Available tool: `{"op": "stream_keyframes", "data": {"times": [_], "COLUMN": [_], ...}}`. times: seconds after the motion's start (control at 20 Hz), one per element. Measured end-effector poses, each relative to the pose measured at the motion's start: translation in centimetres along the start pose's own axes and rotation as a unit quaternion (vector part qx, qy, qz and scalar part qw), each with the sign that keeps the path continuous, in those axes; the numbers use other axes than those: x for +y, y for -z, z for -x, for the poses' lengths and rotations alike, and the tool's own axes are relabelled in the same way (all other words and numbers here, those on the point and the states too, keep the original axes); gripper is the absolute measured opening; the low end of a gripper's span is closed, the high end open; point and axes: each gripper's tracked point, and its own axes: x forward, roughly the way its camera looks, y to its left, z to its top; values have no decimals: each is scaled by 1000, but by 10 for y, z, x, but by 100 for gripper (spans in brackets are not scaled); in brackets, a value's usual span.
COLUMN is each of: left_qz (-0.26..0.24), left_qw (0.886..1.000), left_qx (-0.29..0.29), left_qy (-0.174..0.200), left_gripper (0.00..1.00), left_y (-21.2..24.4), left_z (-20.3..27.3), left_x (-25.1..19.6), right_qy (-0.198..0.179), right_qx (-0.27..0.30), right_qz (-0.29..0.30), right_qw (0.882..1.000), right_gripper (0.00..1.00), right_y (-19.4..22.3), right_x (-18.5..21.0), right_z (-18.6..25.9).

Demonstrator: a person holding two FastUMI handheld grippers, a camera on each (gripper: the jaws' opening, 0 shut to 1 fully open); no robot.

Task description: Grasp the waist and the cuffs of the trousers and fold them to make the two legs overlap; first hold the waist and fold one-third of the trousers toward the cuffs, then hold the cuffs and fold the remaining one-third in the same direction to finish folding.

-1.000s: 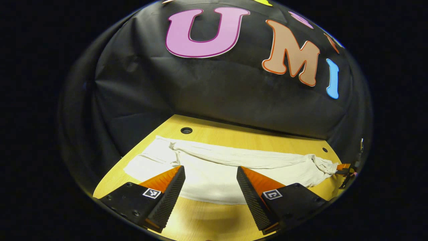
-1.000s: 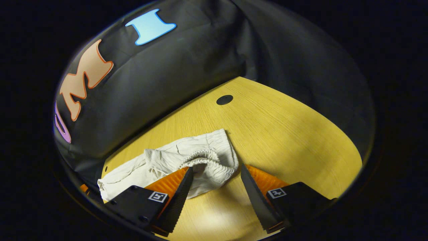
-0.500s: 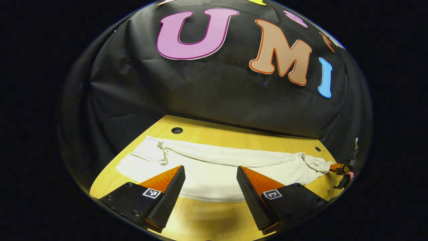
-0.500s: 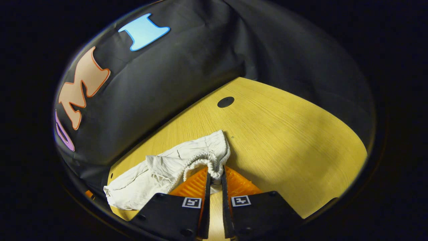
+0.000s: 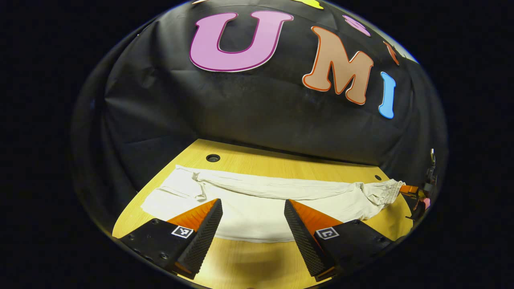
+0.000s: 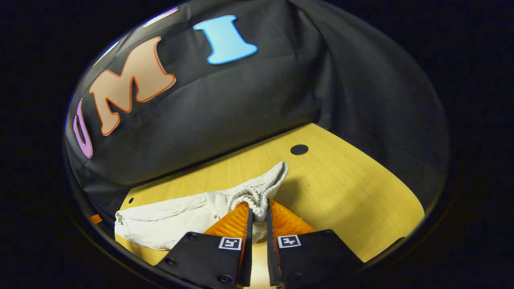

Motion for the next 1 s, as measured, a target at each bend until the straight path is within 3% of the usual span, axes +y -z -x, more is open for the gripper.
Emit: {"op": "stream_keyframes", "data": {"times": [0.25, 0.45, 0.7, 1.0], "left_qz": [-29, -24, -19, 1], "left_qw": [999, 999, 999, 999], "left_qx": [11, 12, 11, 20], "left_qy": [20, 36, 41, 25], "left_gripper": [94, 95, 94, 95], "left_y": [-1, -4, -1, 13], "left_z": [-3, -7, -9, -10], "left_x": [31, 50, 74, 115], "right_qy": [-12, -48, -102, -150], "right_qx": [-34, -45, -41, -12], "right_qz": [22, 44, 81, 121], "right_qw": [999, 997, 991, 981], "right_gripper": [18, 18, 18, 18], "right_y": [-15, -10, 24, 87], "right_x": [81, 162, 270, 353], "right_z": [16, 30, 46, 51]}}
